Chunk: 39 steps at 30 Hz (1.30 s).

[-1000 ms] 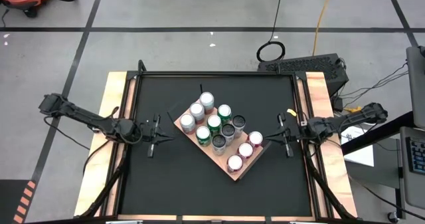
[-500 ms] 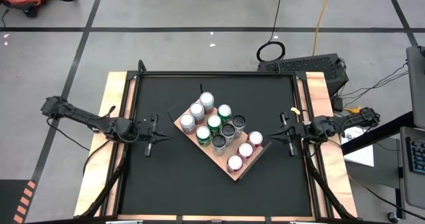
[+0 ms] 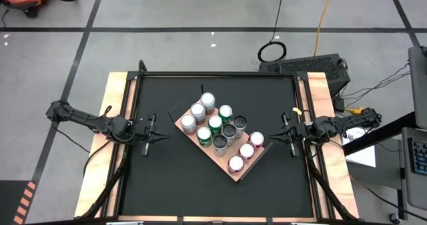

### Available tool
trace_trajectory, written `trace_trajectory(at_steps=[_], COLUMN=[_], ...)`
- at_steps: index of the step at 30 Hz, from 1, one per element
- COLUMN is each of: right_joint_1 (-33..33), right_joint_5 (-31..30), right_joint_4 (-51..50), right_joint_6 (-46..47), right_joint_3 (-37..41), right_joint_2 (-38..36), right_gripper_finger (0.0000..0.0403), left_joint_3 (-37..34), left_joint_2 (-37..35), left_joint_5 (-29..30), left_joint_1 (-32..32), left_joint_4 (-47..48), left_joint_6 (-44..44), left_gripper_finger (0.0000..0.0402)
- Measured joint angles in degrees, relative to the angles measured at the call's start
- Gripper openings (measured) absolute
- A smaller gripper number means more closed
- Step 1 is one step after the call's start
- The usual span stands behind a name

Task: Place canned beverage on shelf
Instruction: Return to Home Position

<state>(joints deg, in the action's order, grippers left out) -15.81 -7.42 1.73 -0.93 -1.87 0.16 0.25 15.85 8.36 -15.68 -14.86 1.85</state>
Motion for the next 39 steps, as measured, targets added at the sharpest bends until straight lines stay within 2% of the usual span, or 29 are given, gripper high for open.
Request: trace_trajectory(at_steps=[7, 13, 21, 33, 39], right_joint_1=[0.00, 0.00, 0.00, 0.00, 0.00], right_joint_5=[0.00, 0.00, 0.00, 0.00, 0.00], right_joint_4=[-0.02, 0.06, 0.19, 0.21, 0.21], right_joint_6=[-0.15, -0.15, -0.15, -0.15, -0.15], right_joint_3=[0.00, 0.00, 0.00, 0.00, 0.00], right_joint_2=[0.00, 0.02, 0.02, 0.02, 0.02], right_gripper_finger=[0.0000, 0.0000, 0.0000, 0.0000, 0.0000], left_joint_3=[0.00, 0.00, 0.00, 0.00, 0.00], left_joint_2=[-9.07, -15.88, -15.84, -15.83, -15.82], left_joint_5=[-3.49, -4.24, -5.88, -9.76, -10.40], left_joint_1=[1.78, 2.67, 5.27, 15.34, 15.60], left_joint_4=[8.19, 12.79, 13.21, 13.93, 13.93], left_joint_6=[-2.01, -2.75, 0.08, 0.41, -0.21], left_gripper_finger=[0.0000, 0.0000, 0.0000, 0.0000, 0.0000])
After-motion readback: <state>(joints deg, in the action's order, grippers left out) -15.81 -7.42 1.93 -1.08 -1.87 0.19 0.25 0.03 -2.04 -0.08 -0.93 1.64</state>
